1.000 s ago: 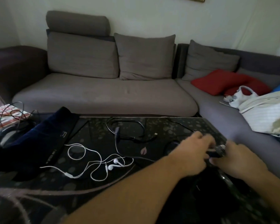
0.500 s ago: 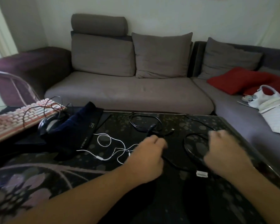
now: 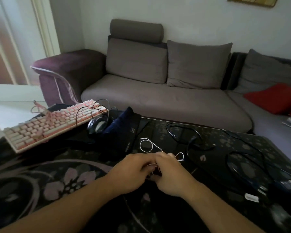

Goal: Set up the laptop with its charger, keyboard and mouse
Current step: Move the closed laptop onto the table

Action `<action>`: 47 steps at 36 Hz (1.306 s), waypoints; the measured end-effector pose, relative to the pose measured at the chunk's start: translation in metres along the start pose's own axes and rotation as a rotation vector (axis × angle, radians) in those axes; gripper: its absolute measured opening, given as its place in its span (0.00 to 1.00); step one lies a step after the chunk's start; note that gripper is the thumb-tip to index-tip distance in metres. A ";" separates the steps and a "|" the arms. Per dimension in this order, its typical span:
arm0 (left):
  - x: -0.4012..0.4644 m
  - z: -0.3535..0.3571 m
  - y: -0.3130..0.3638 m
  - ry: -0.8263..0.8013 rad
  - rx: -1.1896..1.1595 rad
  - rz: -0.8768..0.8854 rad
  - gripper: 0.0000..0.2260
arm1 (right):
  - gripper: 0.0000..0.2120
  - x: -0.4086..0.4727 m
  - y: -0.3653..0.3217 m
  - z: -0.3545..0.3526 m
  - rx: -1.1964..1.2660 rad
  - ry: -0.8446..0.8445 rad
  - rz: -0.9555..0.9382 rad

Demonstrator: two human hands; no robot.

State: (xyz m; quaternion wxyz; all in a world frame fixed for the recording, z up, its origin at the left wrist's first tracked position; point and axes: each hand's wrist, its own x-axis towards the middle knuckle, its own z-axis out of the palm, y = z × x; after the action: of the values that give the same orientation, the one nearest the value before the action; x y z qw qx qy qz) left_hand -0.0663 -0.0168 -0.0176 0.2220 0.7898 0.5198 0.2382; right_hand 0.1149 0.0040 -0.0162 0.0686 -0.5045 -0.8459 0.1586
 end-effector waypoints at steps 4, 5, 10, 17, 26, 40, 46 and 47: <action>-0.021 -0.038 -0.002 -0.063 0.091 -0.071 0.08 | 0.06 0.006 -0.035 0.005 0.064 -0.015 0.017; -0.027 -0.049 -0.003 -0.116 0.167 -0.102 0.10 | 0.08 0.007 -0.046 0.005 0.094 -0.018 0.020; -0.066 -0.104 -0.030 -0.231 0.341 -0.295 0.13 | 0.11 0.011 -0.116 0.013 0.175 -0.074 -0.069; -0.130 -0.187 -0.084 -0.449 0.596 -0.620 0.15 | 0.07 0.021 -0.222 0.032 0.348 -0.297 -0.191; -0.190 -0.219 -0.143 -0.516 0.682 -0.734 0.13 | 0.25 0.064 -0.225 0.024 0.287 0.137 -0.092; -0.091 -0.135 -0.089 0.053 0.169 -0.369 0.09 | 0.18 0.118 -0.153 0.018 -0.259 0.171 0.165; -0.041 -0.091 -0.070 0.187 -0.682 -0.557 0.15 | 0.21 0.064 -0.148 -0.005 -0.204 0.302 0.037; -0.035 -0.087 -0.061 0.199 -0.833 -0.574 0.17 | 0.21 0.049 -0.150 -0.007 -0.215 0.317 -0.025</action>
State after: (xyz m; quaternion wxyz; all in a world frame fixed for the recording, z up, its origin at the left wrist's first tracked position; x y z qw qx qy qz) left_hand -0.1751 -0.0184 0.0089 0.5237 0.4336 0.5952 0.4284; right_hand -0.0314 -0.0174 0.0383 0.1488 -0.5172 -0.8427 -0.0152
